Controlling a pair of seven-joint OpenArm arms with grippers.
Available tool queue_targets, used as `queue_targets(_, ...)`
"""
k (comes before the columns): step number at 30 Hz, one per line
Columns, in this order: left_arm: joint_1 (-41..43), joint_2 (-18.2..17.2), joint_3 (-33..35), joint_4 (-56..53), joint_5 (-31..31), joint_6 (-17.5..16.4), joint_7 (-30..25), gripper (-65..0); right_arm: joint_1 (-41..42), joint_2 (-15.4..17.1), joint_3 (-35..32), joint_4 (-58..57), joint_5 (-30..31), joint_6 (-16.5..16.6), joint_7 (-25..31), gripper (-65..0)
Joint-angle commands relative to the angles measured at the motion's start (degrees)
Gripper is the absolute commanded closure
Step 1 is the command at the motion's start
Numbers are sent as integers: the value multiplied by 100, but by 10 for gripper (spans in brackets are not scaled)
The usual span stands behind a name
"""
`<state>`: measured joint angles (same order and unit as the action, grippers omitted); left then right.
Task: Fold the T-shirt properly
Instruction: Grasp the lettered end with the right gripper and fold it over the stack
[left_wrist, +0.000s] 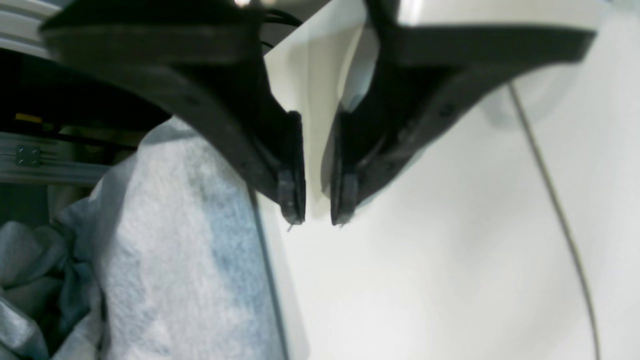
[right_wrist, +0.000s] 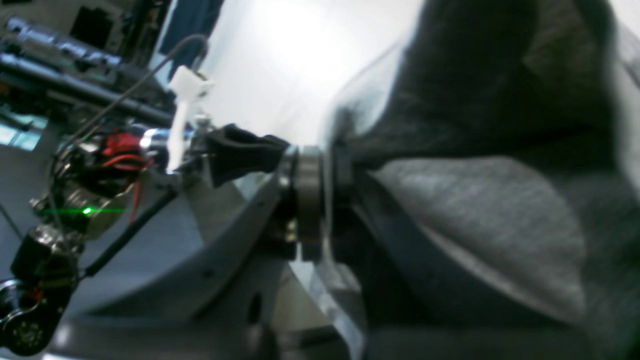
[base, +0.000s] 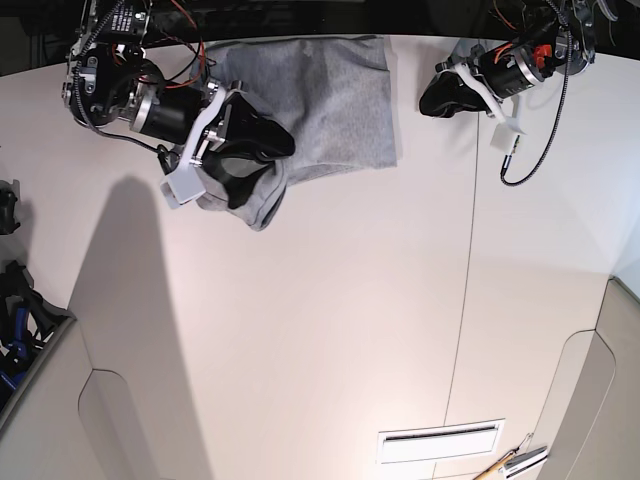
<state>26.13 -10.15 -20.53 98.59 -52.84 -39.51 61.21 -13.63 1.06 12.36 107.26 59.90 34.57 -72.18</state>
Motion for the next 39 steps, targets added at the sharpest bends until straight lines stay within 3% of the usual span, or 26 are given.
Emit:
queue_targets(1, 7, -33, -11, 61, -46, -49, -37, -105, 44, -15, -98, 98, 157, 24, 125, 0)
queue_targets(21, 7, -31, -11, 61, -46, -49, -59, -105, 59, -15, -2173, 96, 138, 22, 234, 0)
queue_targets(29, 7, -31, -11, 61, -46, -49, -59, -105, 59, -15, -2671, 96, -476, 20, 866, 0)
queue_targets(34, 7, -31, -11, 61, -46, -49, -59, -105, 59, -13, -2669, 96, -831, 17, 927, 0)
queue_targets(35, 7, -31, -11, 61, -48, -49, -59, -105, 61, -15, -2669, 96, -868, 17, 933, -37)
queue_targets(37, 7, -31, -11, 61, -48, -49, -59, -105, 59, -15, -2671, 96, -868, 20, 1082, -192)
queue_targets(39, 7, -31, -11, 61, -48, -49, -57, -105, 66, -15, -2669, 96, -846, 17, 1327, -270)
